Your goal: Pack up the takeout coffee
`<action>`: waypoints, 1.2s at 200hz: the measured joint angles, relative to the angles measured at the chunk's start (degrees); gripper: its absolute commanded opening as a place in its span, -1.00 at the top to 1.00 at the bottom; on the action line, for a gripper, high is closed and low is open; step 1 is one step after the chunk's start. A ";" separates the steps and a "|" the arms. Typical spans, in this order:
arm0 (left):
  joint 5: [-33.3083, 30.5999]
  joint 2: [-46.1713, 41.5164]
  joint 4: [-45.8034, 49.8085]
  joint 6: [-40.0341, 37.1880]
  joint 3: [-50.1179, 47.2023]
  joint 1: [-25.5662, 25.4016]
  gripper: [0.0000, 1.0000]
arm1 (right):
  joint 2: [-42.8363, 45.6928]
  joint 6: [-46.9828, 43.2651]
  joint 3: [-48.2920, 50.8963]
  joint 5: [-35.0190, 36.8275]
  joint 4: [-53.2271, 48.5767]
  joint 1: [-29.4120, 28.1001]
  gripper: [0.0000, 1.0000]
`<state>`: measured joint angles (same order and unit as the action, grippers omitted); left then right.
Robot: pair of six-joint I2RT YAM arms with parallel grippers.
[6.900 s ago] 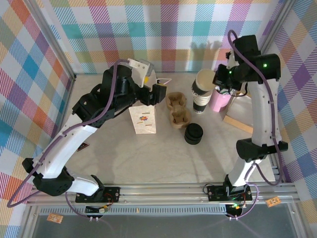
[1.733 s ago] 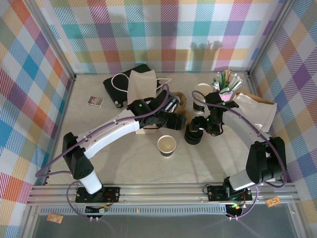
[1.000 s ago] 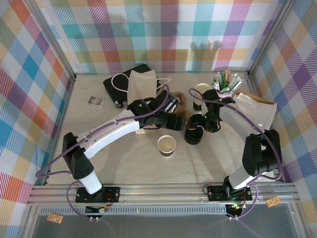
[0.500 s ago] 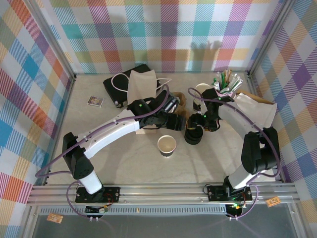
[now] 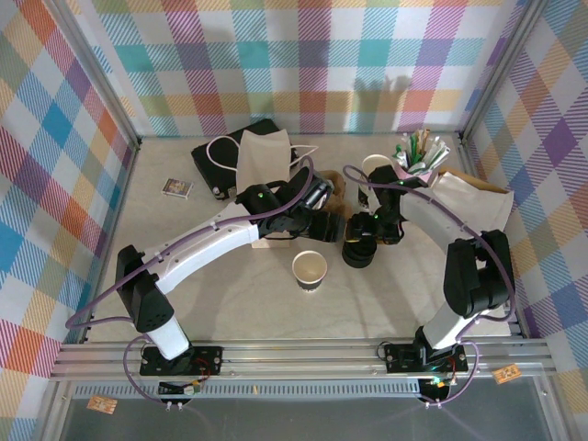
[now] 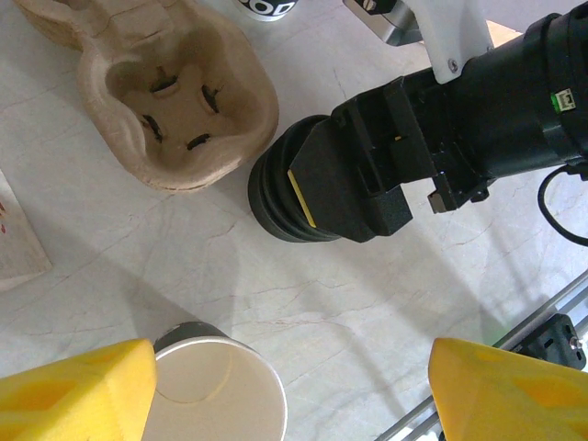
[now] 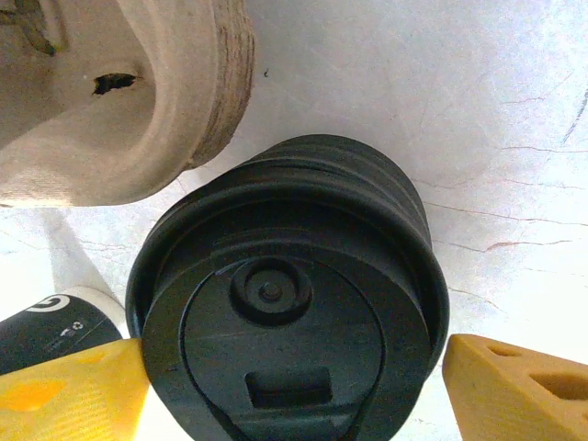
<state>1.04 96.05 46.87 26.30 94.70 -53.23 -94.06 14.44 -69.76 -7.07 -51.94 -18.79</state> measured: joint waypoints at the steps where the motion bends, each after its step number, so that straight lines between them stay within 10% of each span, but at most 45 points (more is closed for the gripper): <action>1: 0.00 0.00 0.00 0.02 -0.02 0.00 -0.55 | -0.02 0.00 0.00 0.02 0.00 0.00 -0.64; 240: -0.20 -1.33 0.02 1.36 -1.97 0.00 -0.56 | -0.92 0.11 -1.84 3.61 -2.99 -1.55 -0.27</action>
<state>0.84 94.72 46.89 27.66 92.73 -53.23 -94.98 14.55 -71.59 -3.46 -54.94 -20.34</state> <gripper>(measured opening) 0.781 0.683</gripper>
